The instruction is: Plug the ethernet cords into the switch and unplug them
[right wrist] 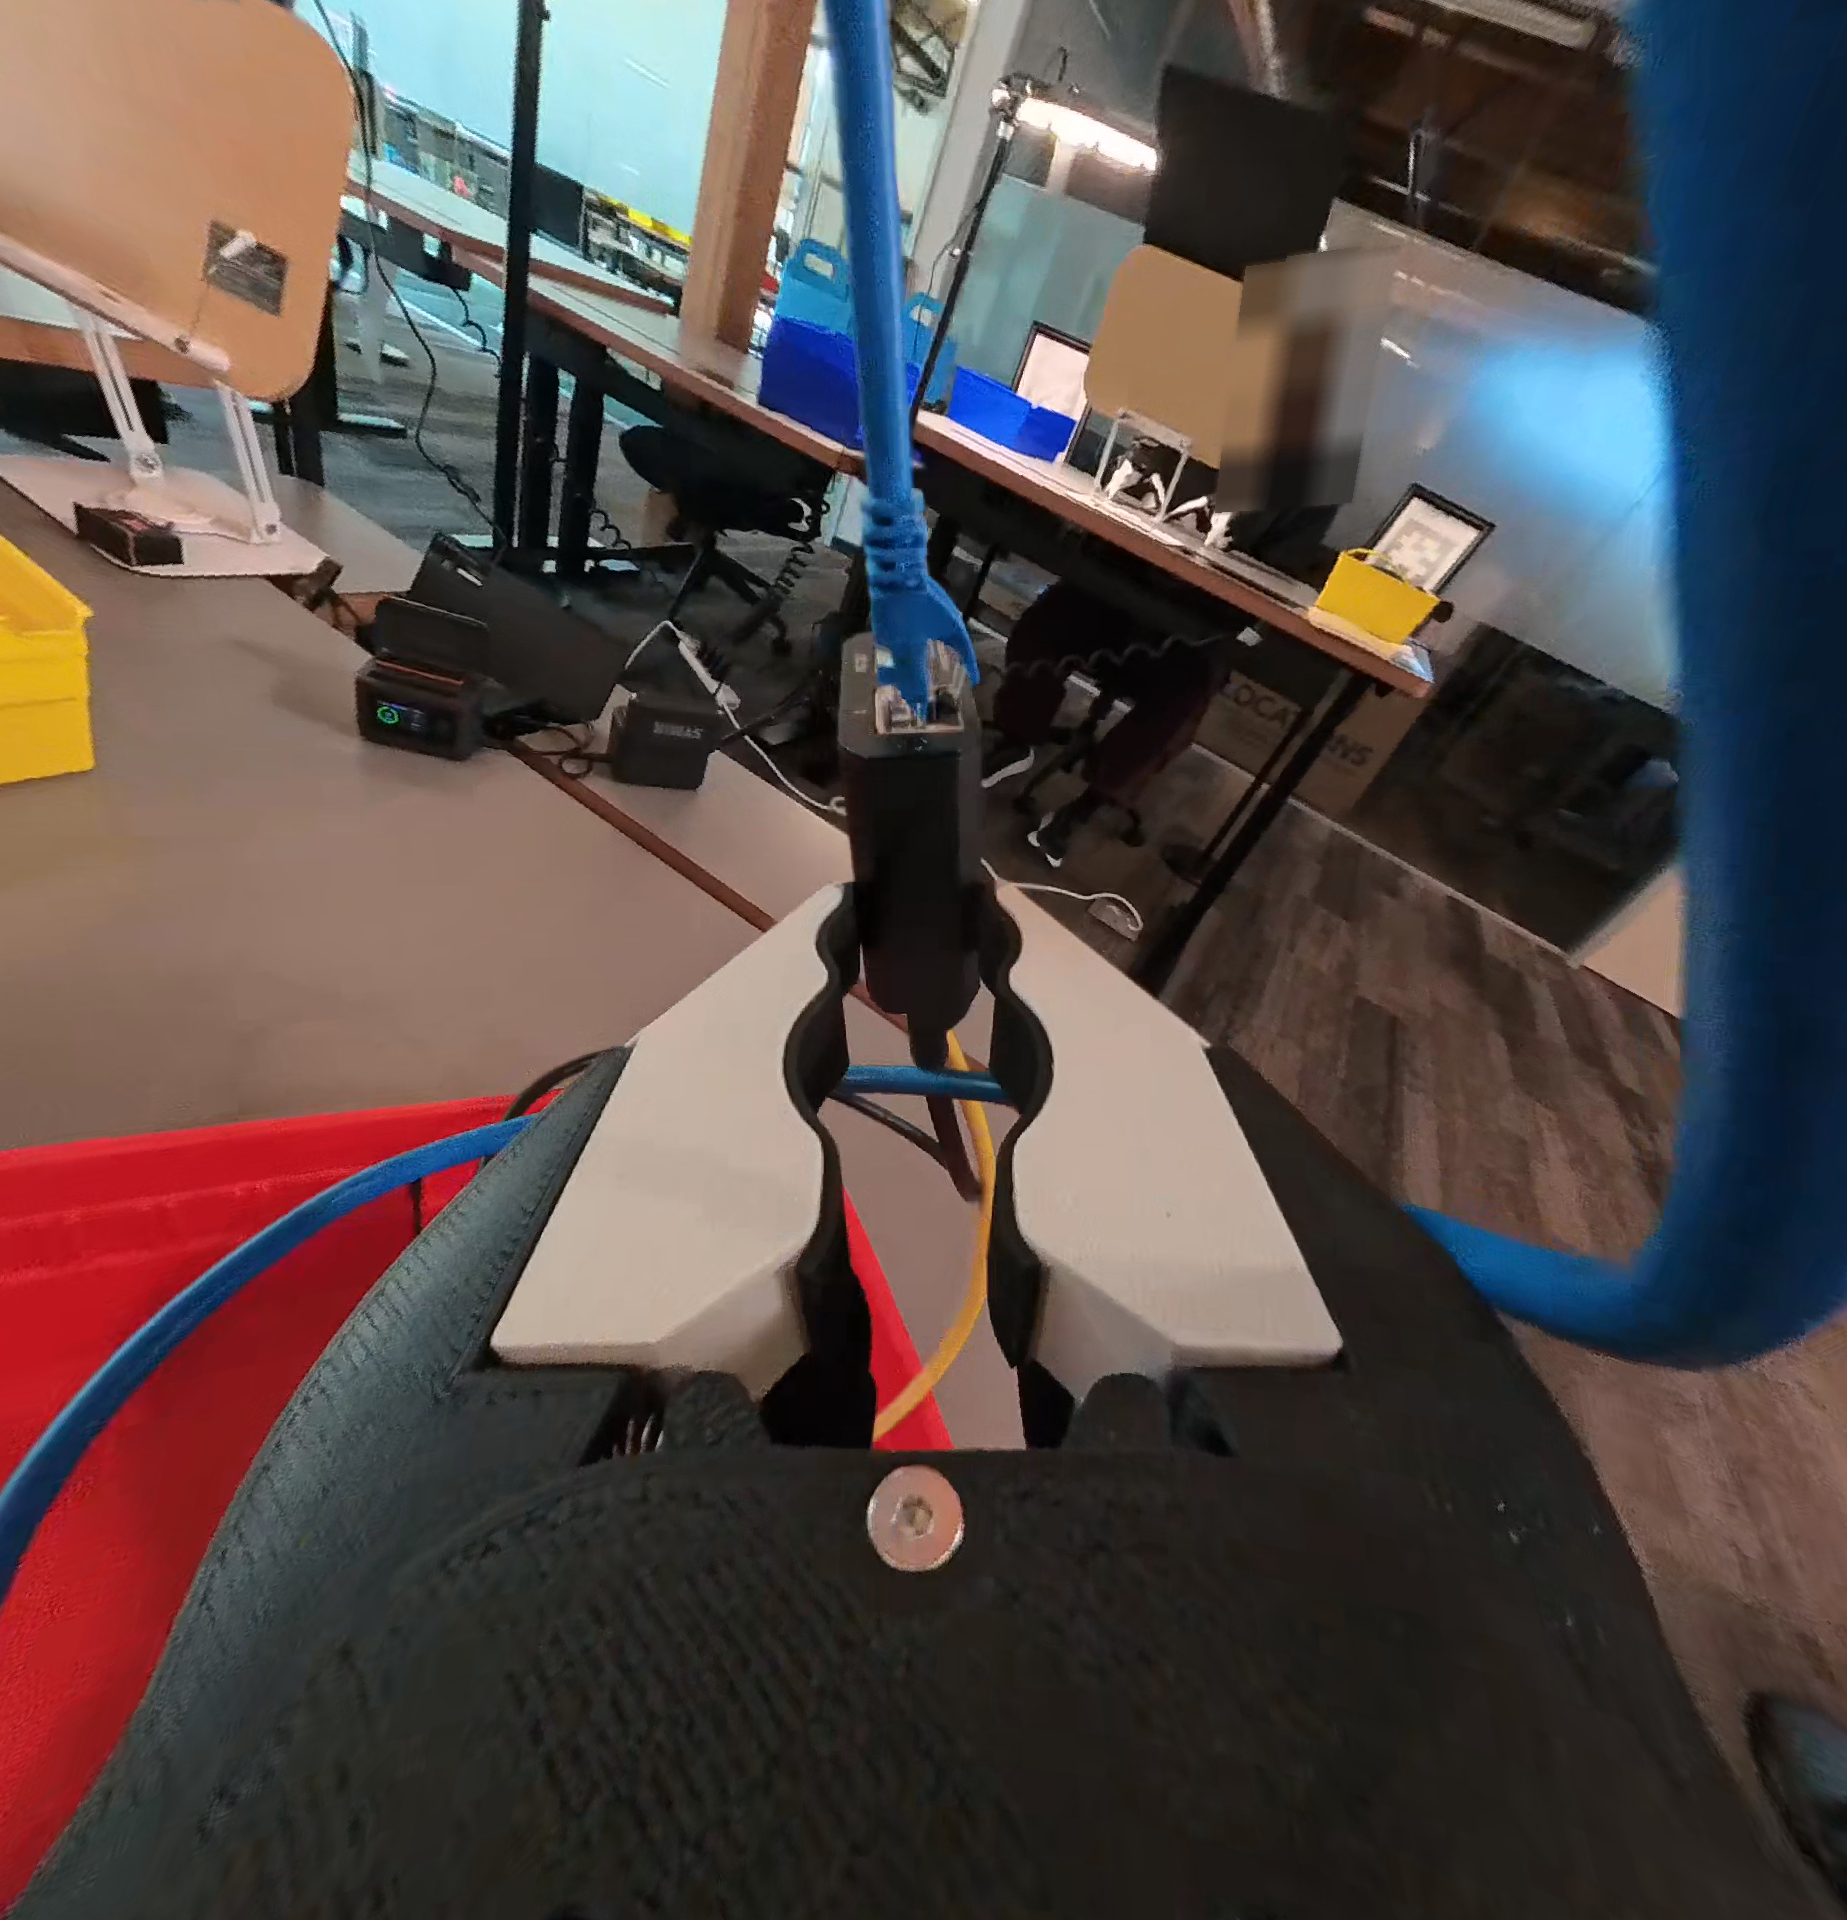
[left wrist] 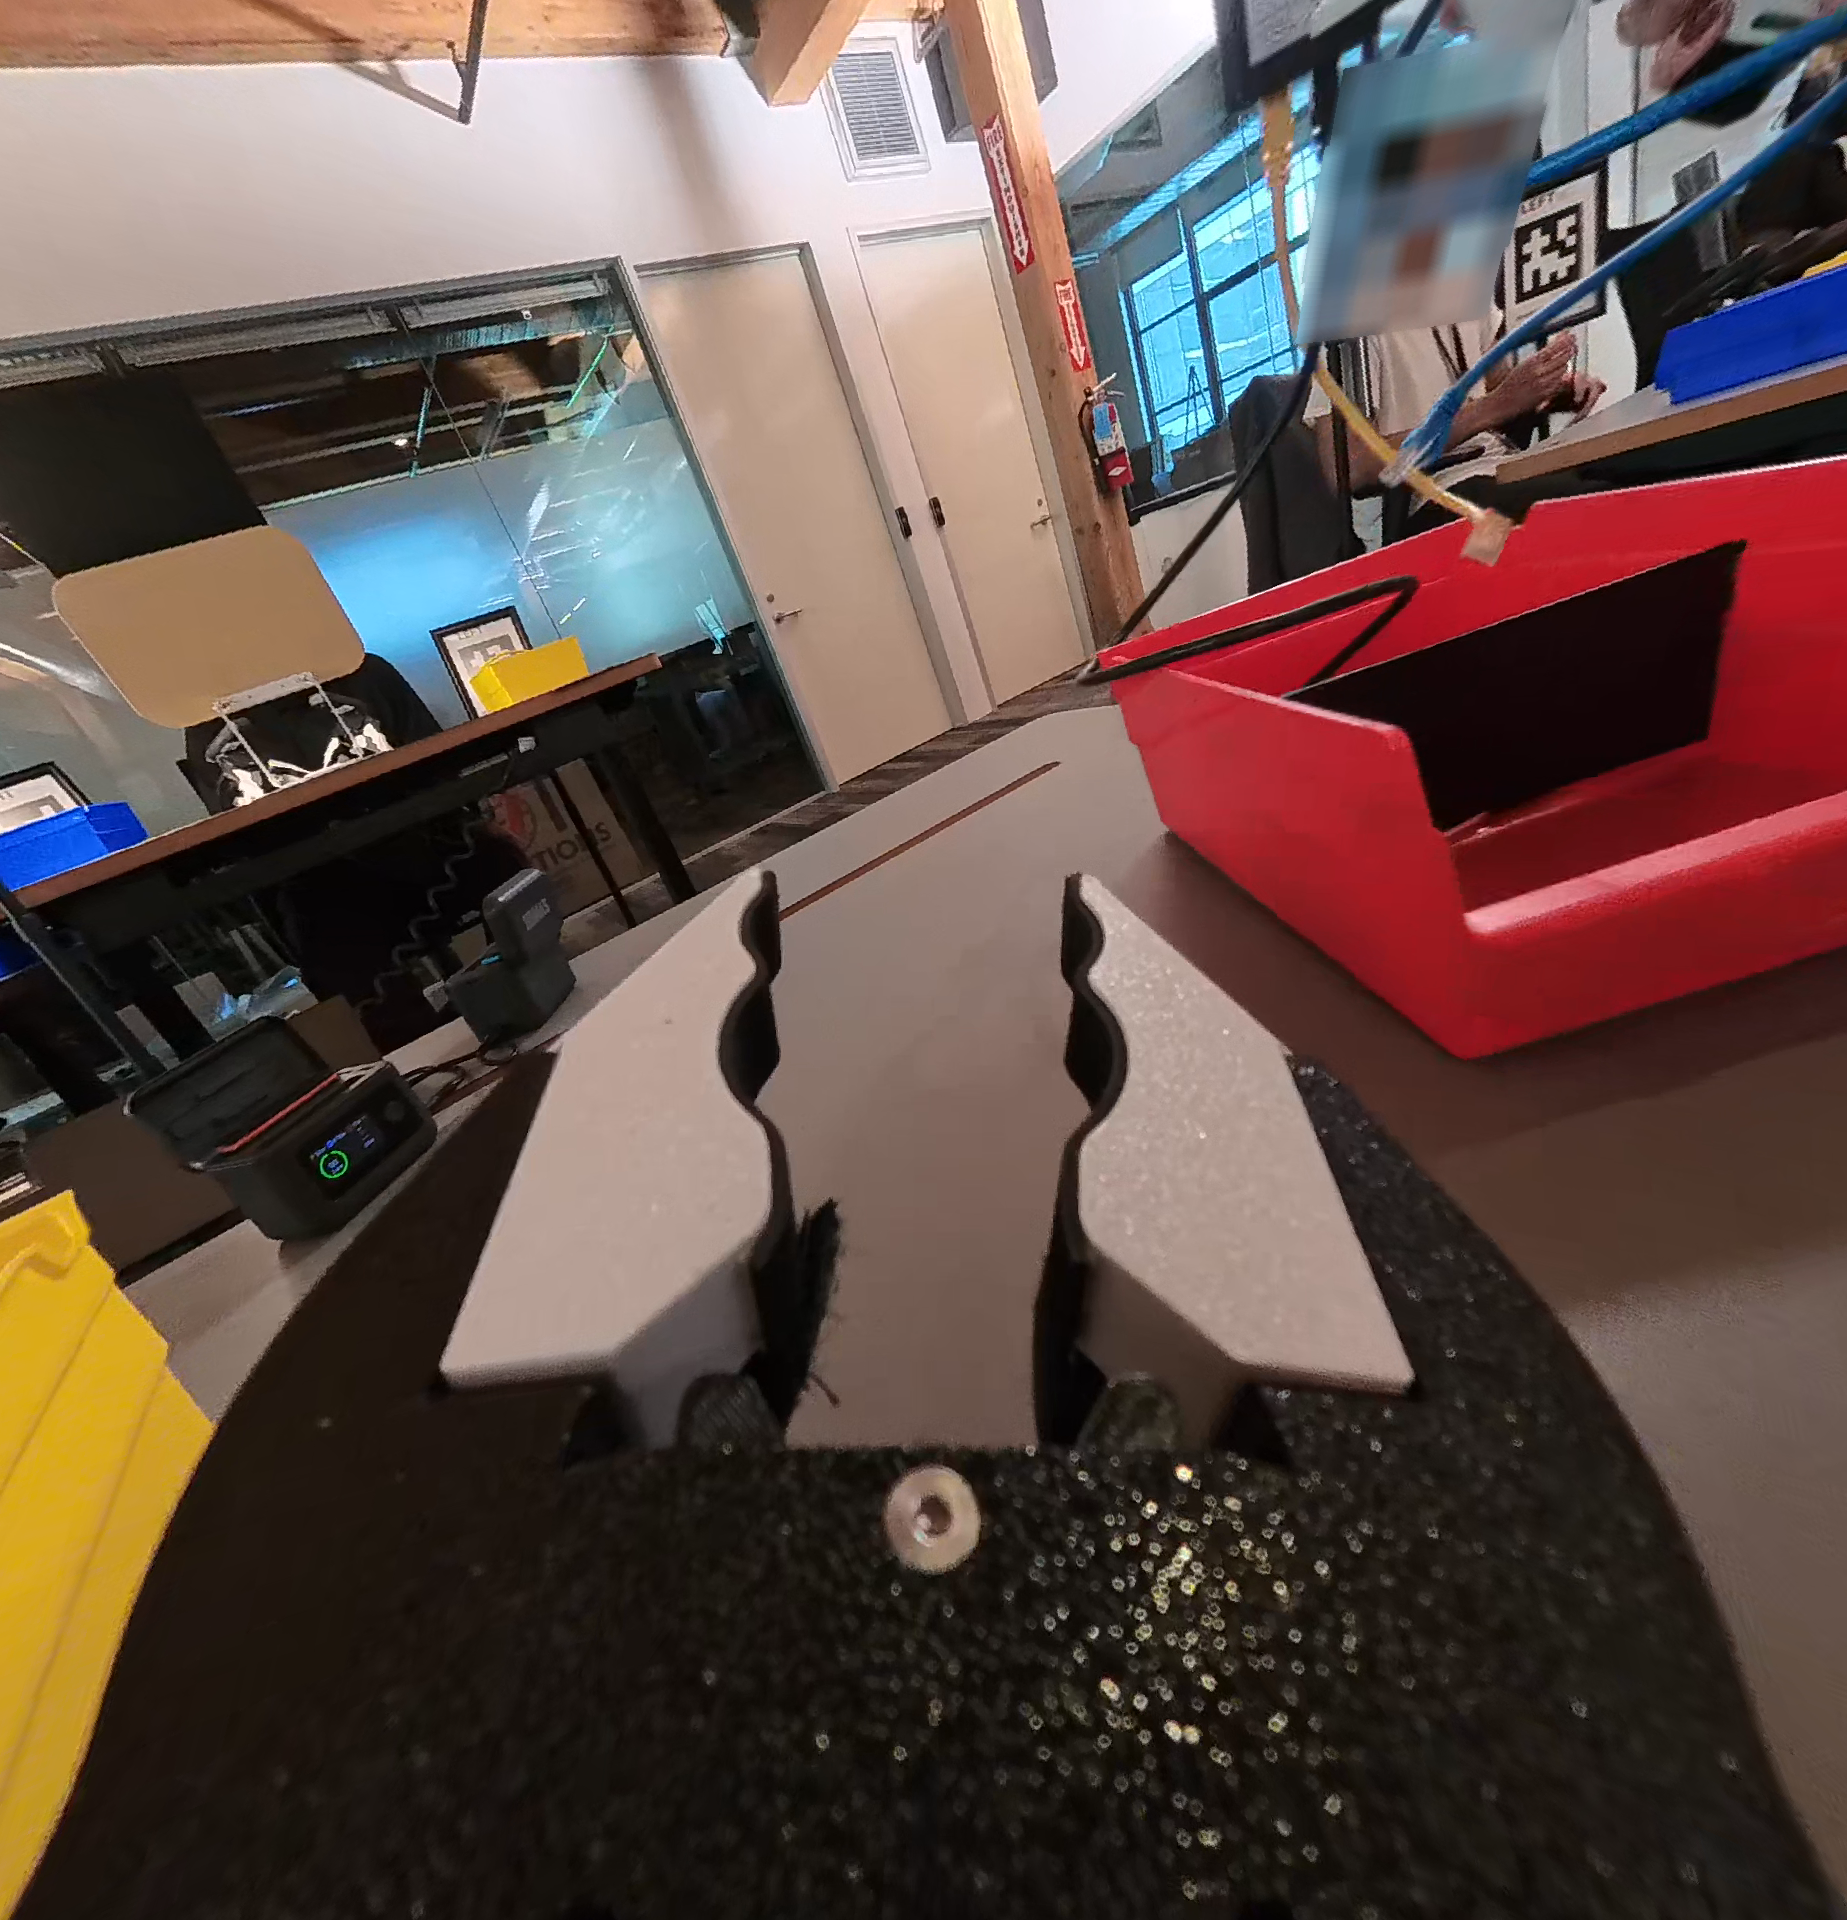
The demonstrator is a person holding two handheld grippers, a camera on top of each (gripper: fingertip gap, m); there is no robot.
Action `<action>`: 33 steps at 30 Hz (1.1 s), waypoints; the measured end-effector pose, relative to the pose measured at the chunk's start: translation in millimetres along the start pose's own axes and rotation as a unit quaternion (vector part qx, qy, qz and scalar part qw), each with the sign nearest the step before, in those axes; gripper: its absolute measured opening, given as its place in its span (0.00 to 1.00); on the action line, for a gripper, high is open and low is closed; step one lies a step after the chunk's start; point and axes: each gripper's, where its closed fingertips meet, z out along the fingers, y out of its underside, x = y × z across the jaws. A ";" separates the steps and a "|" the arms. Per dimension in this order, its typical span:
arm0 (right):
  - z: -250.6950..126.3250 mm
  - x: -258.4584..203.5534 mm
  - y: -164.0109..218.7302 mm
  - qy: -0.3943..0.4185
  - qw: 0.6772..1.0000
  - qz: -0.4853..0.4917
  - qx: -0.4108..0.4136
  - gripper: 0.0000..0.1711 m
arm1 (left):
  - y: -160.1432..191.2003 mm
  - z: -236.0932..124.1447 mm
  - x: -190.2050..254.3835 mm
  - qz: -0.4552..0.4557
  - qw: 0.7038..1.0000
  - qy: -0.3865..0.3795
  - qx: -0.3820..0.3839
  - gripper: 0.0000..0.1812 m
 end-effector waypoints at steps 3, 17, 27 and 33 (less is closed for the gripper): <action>13.2 -8.7 9.4 -0.002 1.000 -0.003 -0.016 0.12 | 0.9 1.3 2.1 0.003 1.000 0.004 -0.004 0.29; -1.4 -36.9 -15.0 -0.109 0.992 0.029 0.061 0.12 | 1.6 1.5 1.7 0.003 1.000 0.009 -0.007 0.29; 15.5 -44.6 97.3 -0.123 0.956 -0.061 -0.260 0.12 | 3.3 4.4 6.4 0.014 1.000 0.017 -0.013 0.29; 38.8 -73.4 164.0 -0.155 0.876 -0.123 -0.440 0.12 | 5.1 4.2 5.6 0.013 1.000 0.018 -0.016 0.29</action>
